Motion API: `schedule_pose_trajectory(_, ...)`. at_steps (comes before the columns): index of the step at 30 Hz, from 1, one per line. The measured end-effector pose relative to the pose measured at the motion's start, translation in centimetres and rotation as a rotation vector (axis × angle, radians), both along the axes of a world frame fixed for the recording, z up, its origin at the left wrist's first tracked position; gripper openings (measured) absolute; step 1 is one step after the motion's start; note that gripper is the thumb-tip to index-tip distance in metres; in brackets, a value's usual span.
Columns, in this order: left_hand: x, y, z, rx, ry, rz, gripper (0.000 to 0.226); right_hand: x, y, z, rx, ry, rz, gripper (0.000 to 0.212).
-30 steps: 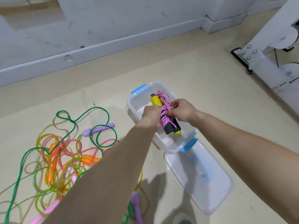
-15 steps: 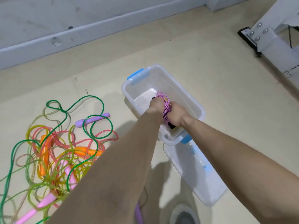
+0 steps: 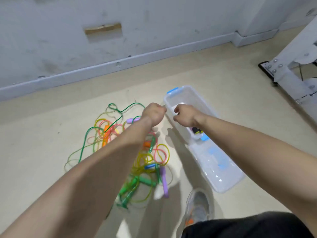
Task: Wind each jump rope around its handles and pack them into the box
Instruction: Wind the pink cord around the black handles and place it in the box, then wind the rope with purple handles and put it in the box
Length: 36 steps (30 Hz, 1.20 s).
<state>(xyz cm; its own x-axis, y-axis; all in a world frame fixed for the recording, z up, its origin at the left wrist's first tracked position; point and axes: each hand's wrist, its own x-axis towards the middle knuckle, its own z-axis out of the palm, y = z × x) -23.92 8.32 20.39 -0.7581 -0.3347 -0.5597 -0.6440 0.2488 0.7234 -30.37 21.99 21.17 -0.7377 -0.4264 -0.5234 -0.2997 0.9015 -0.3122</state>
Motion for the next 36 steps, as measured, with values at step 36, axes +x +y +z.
schedule_pose_trajectory(36,19.2,-3.1,-13.7,-0.335,0.1,-0.206,0.047,18.7,-0.7,-12.1,-0.692,-0.67,-0.48,0.038)
